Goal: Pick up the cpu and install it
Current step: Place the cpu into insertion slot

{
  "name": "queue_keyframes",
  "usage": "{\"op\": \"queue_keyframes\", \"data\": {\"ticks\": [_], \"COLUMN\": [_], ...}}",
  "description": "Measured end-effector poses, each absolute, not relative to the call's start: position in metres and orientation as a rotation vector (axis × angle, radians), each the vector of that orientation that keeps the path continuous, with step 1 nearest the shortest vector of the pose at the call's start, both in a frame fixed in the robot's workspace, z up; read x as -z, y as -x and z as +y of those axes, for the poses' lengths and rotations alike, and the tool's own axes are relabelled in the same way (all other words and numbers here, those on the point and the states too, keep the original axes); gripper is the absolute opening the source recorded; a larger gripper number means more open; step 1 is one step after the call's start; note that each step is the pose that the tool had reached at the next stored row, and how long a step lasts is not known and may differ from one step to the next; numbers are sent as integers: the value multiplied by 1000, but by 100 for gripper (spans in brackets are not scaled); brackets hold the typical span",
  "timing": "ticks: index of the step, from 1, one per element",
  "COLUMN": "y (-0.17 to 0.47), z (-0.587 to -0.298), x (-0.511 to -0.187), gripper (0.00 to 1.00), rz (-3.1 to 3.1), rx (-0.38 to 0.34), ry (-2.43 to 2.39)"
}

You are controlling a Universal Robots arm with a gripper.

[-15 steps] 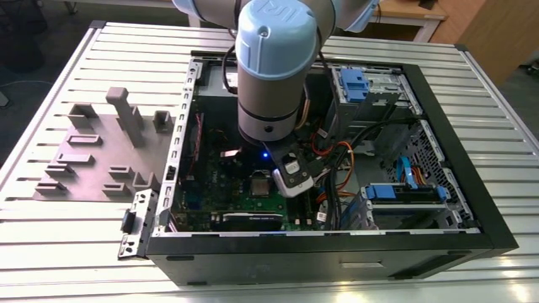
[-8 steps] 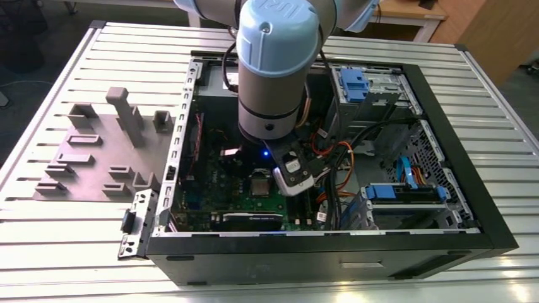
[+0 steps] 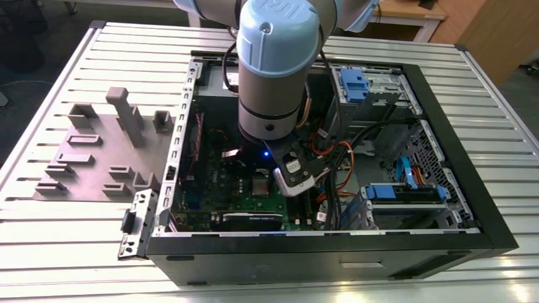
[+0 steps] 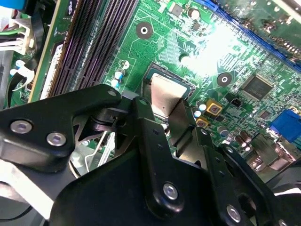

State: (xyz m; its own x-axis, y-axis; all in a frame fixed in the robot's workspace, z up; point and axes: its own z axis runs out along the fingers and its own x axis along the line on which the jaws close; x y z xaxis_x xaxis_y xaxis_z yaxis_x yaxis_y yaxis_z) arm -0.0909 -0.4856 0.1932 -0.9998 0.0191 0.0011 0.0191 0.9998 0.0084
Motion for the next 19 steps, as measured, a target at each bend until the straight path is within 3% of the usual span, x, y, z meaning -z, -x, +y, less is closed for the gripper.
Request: {"op": "queue_keyframes", "data": {"ticks": [19], "y": [91], "z": [-486], "x": [-196], "gripper": [37], "rz": [-3140], "rx": [13], "ry": [31]}}
